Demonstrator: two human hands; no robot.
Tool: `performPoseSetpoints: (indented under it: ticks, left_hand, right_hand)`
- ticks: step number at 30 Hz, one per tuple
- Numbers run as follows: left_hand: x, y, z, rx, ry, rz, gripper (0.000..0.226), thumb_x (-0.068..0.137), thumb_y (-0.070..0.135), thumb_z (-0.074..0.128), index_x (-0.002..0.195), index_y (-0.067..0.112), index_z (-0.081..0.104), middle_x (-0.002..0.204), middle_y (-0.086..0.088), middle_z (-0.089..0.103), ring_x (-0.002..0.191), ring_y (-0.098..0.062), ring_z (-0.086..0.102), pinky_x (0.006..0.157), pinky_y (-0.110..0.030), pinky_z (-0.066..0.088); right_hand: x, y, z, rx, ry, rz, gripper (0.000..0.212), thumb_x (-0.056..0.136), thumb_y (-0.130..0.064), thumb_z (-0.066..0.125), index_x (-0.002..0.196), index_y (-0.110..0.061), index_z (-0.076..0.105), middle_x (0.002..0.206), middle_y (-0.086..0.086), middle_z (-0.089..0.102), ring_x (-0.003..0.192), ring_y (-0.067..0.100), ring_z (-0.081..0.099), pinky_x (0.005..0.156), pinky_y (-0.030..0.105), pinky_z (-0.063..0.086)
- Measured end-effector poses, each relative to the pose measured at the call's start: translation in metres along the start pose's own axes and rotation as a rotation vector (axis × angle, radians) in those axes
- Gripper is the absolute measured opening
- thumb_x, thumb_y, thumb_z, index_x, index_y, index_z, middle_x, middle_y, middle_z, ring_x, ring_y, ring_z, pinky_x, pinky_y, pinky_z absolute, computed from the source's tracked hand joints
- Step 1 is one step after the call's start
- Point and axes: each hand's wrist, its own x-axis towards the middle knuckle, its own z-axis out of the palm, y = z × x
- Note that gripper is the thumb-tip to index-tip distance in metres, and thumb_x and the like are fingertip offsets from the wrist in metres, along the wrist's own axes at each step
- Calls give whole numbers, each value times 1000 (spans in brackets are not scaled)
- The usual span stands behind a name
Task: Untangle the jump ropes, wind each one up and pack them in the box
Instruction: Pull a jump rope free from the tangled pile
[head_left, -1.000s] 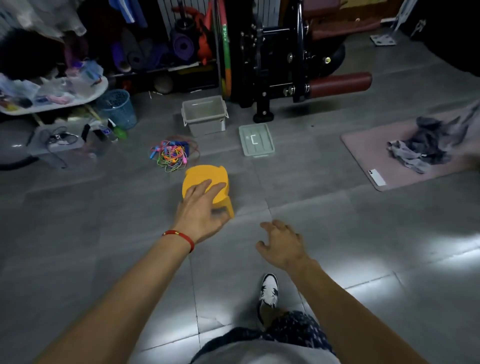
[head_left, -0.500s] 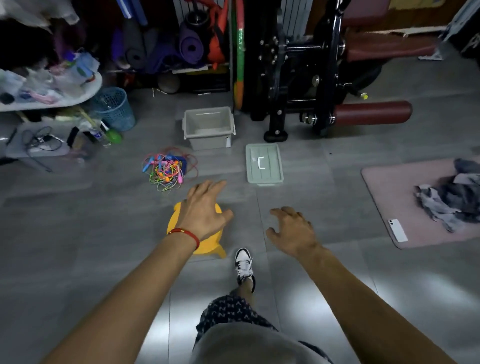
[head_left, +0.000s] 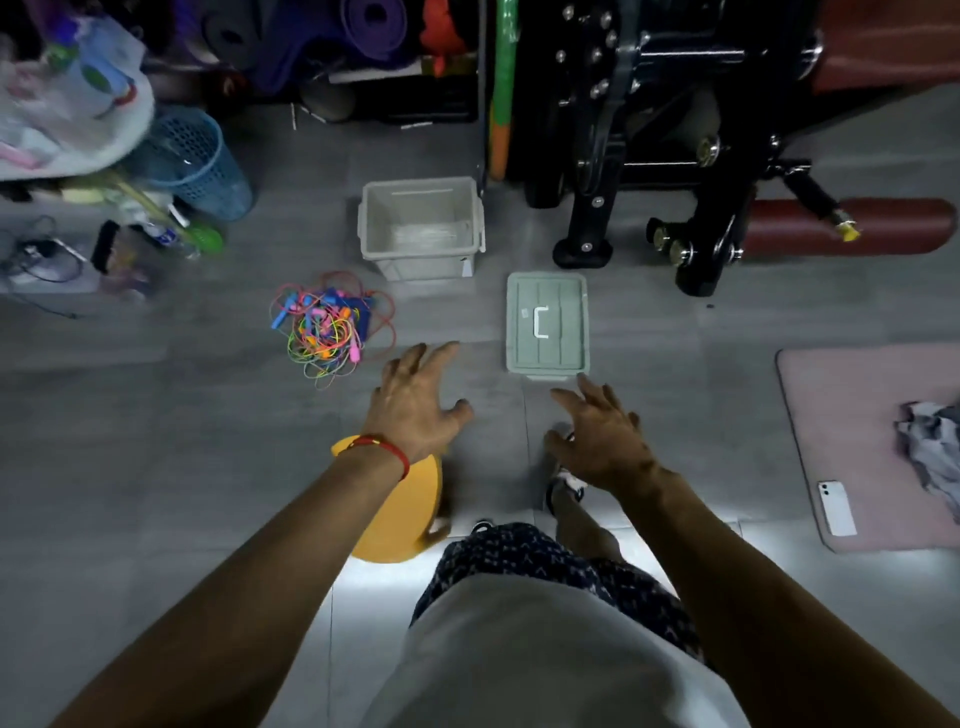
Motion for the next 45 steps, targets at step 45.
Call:
performPoseSetpoints:
  ticks: [45]
  left_hand:
    - [378,-219,-198,-93,-53,-195,70,77,42,61,141,14,54,139,-11,58,127,-26,54,109,-26,36]
  right_hand:
    - [482,-207,-91,-56,-278,-97,59,91,-45,58,146,-28,44,151,5,43,137,31,42,111,46,37]
